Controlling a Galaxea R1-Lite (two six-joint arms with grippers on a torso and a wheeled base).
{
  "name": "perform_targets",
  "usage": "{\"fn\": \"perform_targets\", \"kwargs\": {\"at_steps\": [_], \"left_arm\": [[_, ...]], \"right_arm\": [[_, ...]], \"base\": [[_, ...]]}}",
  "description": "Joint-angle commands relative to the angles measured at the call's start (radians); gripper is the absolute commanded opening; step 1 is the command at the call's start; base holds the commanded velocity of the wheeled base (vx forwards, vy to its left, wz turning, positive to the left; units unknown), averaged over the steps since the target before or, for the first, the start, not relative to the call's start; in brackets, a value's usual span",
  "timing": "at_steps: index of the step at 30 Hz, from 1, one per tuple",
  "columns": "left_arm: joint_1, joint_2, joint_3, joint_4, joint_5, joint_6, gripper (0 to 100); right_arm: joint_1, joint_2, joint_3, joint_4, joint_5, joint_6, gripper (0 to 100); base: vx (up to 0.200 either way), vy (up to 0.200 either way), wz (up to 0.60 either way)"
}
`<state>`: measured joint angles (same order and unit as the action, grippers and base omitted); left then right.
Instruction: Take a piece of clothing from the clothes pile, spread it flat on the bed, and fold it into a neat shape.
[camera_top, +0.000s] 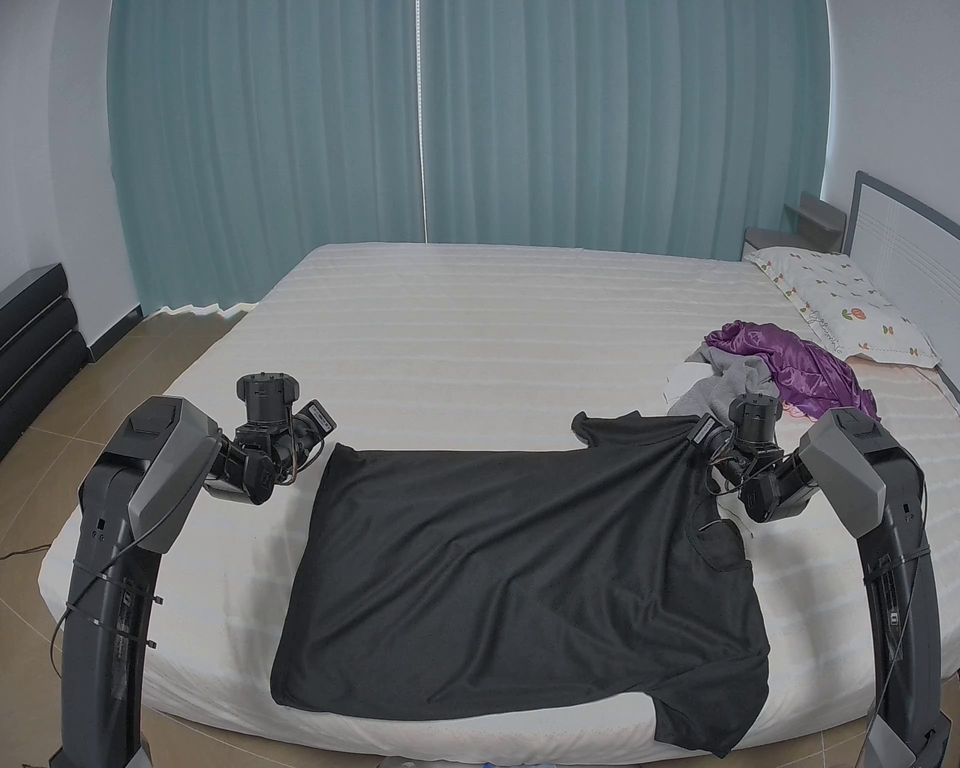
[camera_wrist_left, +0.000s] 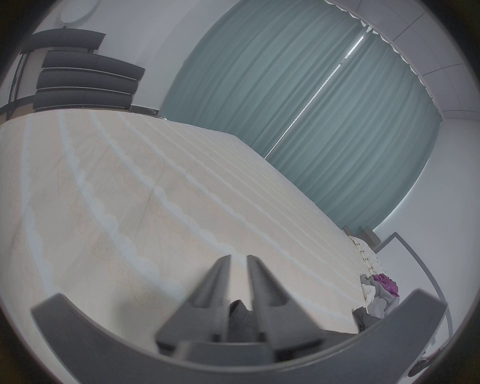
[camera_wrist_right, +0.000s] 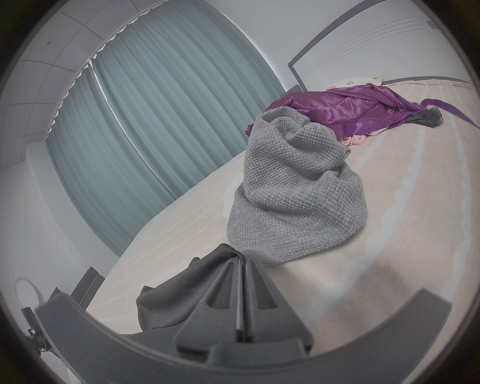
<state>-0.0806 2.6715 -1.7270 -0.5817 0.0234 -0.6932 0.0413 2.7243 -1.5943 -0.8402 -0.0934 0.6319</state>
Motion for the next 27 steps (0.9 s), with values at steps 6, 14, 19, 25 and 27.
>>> {"fn": "perform_targets", "kwargs": {"at_steps": [6,14,19,25,27], "left_arm": [[-0.025,-0.001,0.035,0.0,-0.043,0.004,100],[-0.045,0.002,0.075,0.002,-0.103,0.008,100],[-0.048,0.007,0.07,0.006,-0.103,0.027,100],[-0.036,0.007,0.058,0.002,-0.089,0.043,0],[-0.028,0.007,0.058,0.0,-0.088,0.057,0]], "right_arm": [[0.006,0.006,0.0,0.001,0.0,0.0,0],[0.009,0.008,0.0,0.004,0.0,0.0,0],[0.009,0.008,0.0,0.007,0.0,-0.001,0],[0.008,0.008,0.002,0.006,0.0,-0.001,0],[0.008,0.006,0.0,0.007,0.0,-0.001,0]], "base": [[0.0,0.0,0.0],[0.0,0.0,0.0],[0.0,0.0,0.0],[0.0,0.0,0.0],[0.0,0.0,0.0]]}}
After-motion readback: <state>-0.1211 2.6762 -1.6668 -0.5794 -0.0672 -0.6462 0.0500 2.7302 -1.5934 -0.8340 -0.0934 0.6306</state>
